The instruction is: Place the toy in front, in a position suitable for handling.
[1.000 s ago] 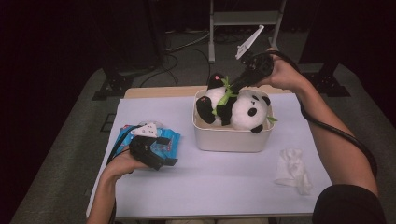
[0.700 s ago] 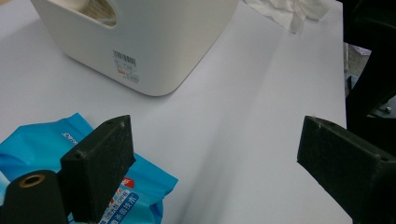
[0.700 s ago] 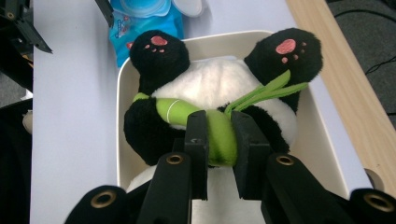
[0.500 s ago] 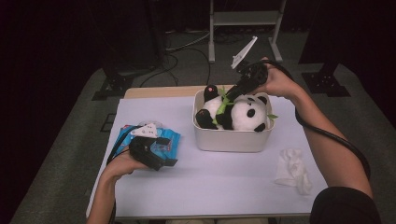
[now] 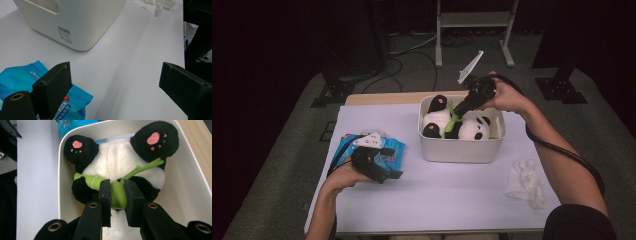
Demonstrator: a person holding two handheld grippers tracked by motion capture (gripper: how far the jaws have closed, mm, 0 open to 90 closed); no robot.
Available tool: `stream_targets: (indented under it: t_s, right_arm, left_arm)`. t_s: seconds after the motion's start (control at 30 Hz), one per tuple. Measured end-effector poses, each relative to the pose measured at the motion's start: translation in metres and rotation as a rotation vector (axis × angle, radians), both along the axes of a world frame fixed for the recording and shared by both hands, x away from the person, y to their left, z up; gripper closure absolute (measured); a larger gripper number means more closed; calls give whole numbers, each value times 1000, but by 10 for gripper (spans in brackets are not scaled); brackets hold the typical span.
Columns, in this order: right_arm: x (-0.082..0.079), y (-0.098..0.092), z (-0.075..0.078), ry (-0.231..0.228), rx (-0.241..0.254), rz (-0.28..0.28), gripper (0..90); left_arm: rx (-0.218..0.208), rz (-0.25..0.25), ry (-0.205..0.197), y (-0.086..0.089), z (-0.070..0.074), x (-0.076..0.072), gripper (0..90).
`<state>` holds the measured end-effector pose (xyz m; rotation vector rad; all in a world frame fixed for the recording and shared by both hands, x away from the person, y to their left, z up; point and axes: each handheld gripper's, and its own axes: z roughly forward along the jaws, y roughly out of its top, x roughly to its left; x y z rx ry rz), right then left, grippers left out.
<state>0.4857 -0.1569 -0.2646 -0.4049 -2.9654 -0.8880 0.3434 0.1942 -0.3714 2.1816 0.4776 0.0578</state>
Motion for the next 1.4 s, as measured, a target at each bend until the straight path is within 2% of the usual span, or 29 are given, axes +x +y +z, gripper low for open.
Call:
stream_targets:
  t_s: [0.2,0.33,0.5,0.6,0.73,0.9,1.13,1.23,1.4]
  right_arm:
    - [0,-3,-10,20,9,-12,757]
    - [-1,-9,-22,40,4,-27,747]
    - [-3,-11,-25,43,10,-35,731]
    - [-4,-14,-22,36,35,-37,709]
    - [-7,-20,-20,28,45,-47,681]
    - [-11,-30,-15,26,78,-64,682]
    - [-17,-35,-7,20,85,-72,679]
    - [-20,-36,-6,10,84,-72,671]
    - [-29,-38,-3,3,91,-70,648]
  left_arm:
    - [7,-6,0,-2,-1,0,101]
    - [13,-7,2,-3,-2,0,101]
    - [11,-2,1,-4,-1,-1,101]
    - [19,-5,-2,-4,-1,-2,101]
    - [23,-6,-4,-3,-2,-2,102]
    - [28,-11,3,-3,-5,1,101]
    - [29,-10,3,-2,-6,2,101]
    - [17,-12,-3,-1,-3,0,101]
    - [20,-8,-9,1,-2,-2,101]
